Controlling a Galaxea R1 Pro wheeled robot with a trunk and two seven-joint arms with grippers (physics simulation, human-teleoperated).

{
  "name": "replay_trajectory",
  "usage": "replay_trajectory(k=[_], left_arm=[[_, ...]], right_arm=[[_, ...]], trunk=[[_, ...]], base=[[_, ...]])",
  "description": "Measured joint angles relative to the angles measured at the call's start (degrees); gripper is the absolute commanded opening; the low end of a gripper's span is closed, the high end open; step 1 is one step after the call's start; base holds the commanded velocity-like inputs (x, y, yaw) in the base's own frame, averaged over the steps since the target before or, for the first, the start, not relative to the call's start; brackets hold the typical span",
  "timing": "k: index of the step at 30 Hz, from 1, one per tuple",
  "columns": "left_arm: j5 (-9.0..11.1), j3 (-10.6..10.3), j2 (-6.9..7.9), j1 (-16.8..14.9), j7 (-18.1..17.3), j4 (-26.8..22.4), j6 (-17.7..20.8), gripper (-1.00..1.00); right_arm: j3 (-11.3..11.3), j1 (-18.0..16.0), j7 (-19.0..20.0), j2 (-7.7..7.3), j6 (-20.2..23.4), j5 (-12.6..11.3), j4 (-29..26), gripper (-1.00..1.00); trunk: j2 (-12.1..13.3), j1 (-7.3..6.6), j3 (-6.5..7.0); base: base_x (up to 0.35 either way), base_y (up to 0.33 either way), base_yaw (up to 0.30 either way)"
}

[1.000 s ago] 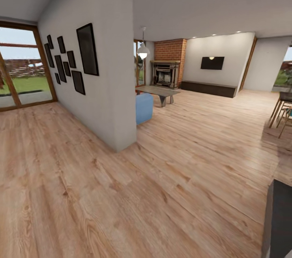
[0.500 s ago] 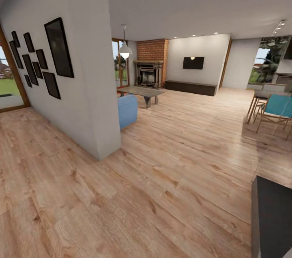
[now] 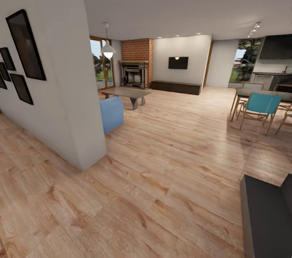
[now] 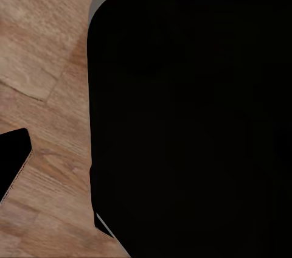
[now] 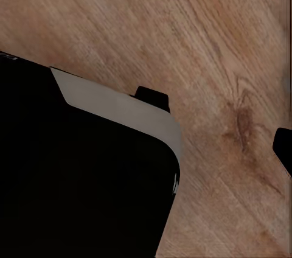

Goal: Move the two storage containers from the living room to the garage. In the garage, place one container on the floor and stack the other container on top of it (either order is fine).

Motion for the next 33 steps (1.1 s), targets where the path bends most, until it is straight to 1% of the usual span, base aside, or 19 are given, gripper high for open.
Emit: replay_trajectory(k=[19, 33], left_arm=[[0.00, 0.00, 0.00, 0.00, 0.00, 0.01, 0.00, 1.00], [0.00, 0.01, 0.00, 0.00, 0.00, -0.01, 0.00, 1.00]], right_arm=[[0.02, 0.00, 0.00, 0.09, 0.01, 0.00, 0.00, 1.00], [0.01, 0.00, 0.00, -0.16, 0.07, -0.03, 0.00, 1.00]], trunk=[[0.00, 0.00, 0.00], [0.00, 0.00, 0.00]], base=[[0.322, 0.000, -0.003], [0.322, 0.000, 0.000]])
